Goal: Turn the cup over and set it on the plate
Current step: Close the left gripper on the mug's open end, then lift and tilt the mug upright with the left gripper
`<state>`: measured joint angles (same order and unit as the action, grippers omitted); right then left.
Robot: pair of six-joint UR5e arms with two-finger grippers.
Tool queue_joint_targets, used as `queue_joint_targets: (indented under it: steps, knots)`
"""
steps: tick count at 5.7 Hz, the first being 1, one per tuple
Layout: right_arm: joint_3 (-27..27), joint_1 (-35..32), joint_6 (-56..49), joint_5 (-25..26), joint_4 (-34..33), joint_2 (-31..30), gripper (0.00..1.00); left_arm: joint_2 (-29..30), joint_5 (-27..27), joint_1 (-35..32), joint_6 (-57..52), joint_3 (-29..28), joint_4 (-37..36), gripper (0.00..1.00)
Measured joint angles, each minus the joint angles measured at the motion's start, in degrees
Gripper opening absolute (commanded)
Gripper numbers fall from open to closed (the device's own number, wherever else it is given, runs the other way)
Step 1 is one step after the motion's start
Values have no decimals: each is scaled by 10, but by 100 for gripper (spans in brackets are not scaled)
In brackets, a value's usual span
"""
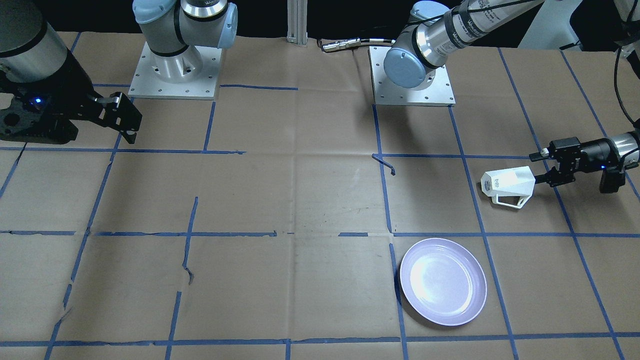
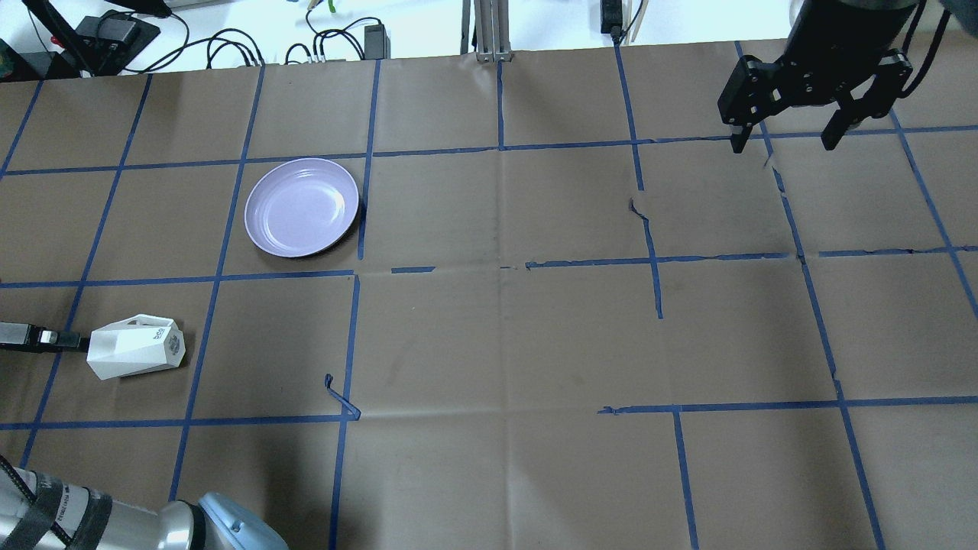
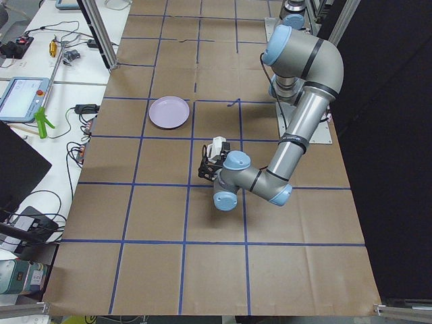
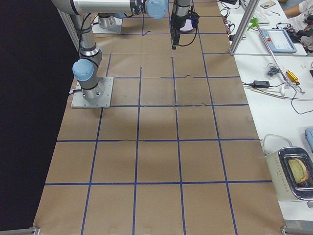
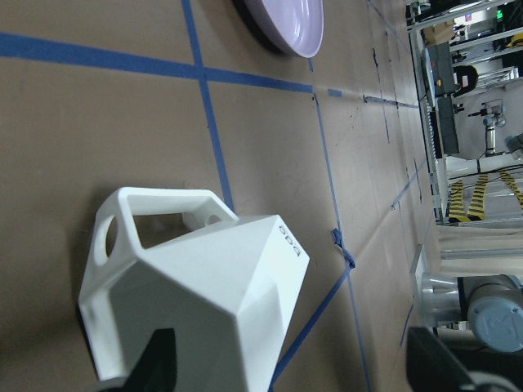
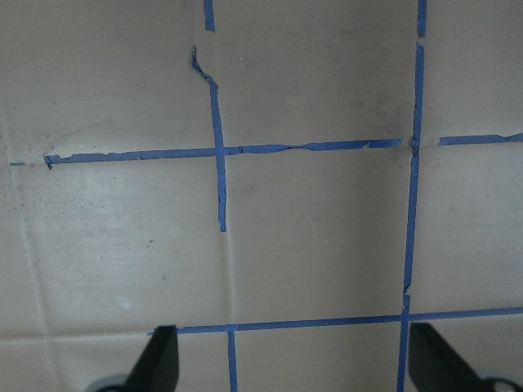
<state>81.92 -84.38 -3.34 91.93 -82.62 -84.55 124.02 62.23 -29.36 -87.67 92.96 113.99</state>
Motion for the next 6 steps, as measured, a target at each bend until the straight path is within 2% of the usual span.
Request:
queue_joint_targets:
  steps: [1, 2, 4, 6]
  knots:
    - [0, 0, 0, 0, 0, 0, 100, 8, -15, -1, -10, 1, 9, 28]
    - [0, 0, 0, 0, 0, 0, 100, 11, -20, -1, -25, 1, 12, 1]
    - [0, 0, 0, 0, 0, 0, 100, 7, -27, -2, -33, -1, 21, 0]
    - [0, 0, 0, 0, 0, 0, 100, -23, -56, -7, -6, -7, 53, 0]
